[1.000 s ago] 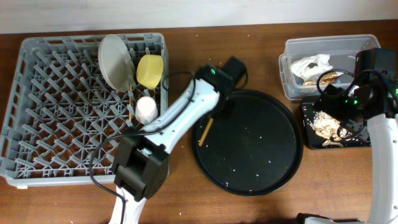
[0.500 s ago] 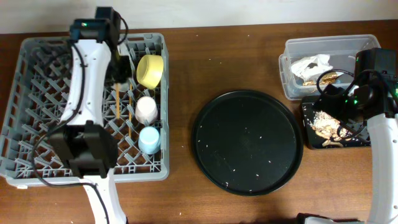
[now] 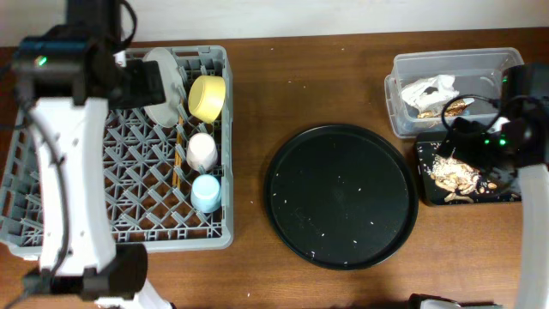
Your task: Sort waste into correct bins and load items into the dishwasher rack
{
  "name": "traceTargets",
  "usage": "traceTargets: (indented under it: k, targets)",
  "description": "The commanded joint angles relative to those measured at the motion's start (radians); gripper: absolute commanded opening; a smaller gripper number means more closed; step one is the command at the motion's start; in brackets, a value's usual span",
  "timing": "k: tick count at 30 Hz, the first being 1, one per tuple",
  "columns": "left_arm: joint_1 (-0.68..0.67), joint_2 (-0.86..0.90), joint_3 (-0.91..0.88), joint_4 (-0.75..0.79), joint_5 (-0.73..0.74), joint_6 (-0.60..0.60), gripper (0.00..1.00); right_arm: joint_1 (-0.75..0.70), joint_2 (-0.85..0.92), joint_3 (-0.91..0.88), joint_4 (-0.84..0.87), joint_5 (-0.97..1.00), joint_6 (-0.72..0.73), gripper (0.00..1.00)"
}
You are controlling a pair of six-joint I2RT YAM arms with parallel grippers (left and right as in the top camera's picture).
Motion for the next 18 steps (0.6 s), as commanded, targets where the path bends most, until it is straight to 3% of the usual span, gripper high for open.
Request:
traceTargets:
  k: [1,5,9,11,13,14,18]
  targets:
    - [0.002,-0.011,0.006,0.007,-0.007,-0.006,0.99,-0.001,-0.093,0.155,-0.058,-0.003,-0.046,0.98]
    - [0.003,-0.011,0.005,0.006,-0.007,-0.006,0.99,-0.001,-0.203,0.183,-0.066,-0.142,-0.045,0.98]
    - [0.003,-0.011,0.005,0.007,-0.007,-0.006,0.99,-0.001,-0.165,0.183,-0.101,-0.122,-0.047,0.99]
    - [0.003,-0.011,0.005,0.007,-0.007,-0.006,0.99,0.000,-0.183,0.134,-0.012,-0.132,-0.061,0.98]
    - [0.003,-0.011,0.005,0.007,-0.007,-0.006,0.99,0.042,-0.372,-0.181,0.342,-0.123,-0.064,0.98]
    - [0.002,-0.011,0.005,0.007,-0.007,-0.006,0.99,0.079,-0.519,-0.433,0.556,-0.115,-0.064,0.99]
    - [0.003,-0.011,0.005,0.007,-0.007,-0.006,0.99,0.174,-0.914,-1.064,1.007,-0.116,-0.060,0.98]
